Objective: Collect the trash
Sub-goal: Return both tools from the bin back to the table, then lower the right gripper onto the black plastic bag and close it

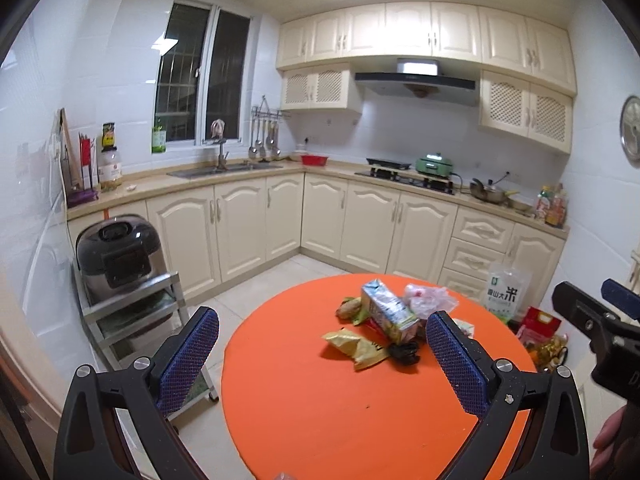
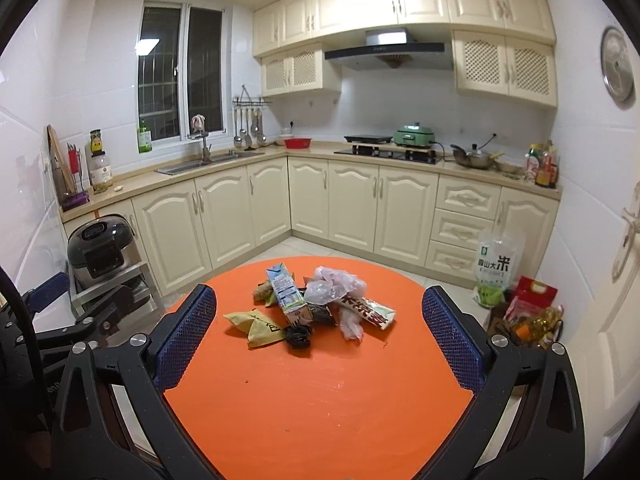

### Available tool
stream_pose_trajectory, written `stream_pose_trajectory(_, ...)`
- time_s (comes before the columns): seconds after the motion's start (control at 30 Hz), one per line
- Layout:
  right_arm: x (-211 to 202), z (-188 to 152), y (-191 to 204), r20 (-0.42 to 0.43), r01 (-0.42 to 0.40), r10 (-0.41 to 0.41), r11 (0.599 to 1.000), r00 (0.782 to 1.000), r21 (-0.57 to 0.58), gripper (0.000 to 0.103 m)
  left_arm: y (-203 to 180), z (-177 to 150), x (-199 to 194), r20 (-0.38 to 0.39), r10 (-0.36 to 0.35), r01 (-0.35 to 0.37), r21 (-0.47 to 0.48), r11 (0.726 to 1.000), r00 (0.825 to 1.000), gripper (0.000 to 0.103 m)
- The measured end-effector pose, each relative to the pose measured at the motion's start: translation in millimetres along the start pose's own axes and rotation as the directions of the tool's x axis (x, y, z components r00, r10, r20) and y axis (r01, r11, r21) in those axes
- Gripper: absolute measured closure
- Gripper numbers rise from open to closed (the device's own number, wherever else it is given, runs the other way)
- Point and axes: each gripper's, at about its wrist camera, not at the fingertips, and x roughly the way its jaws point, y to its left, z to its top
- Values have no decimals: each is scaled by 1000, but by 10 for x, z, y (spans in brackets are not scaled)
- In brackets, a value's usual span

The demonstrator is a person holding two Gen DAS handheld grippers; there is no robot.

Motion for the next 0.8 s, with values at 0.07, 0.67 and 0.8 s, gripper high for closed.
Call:
stream_pose_trajectory(0.07,46,-21,-20,-11,2,-2,1000,1000,2,0,36,14,90,-21,1,-1,-8,1000,1000,1)
stream_pose_trajectory(0.67,1571,-556,-122,-331,-96,109,994,937,56,9,-126,413,1958,-281,-12,16,12,1000,960,1)
stream_pose_trajectory(0.8,2064,-765,-57,-420,-121,134,991,898,59,17,-161,470,2454,-338,-8,11,9,1000,941,1)
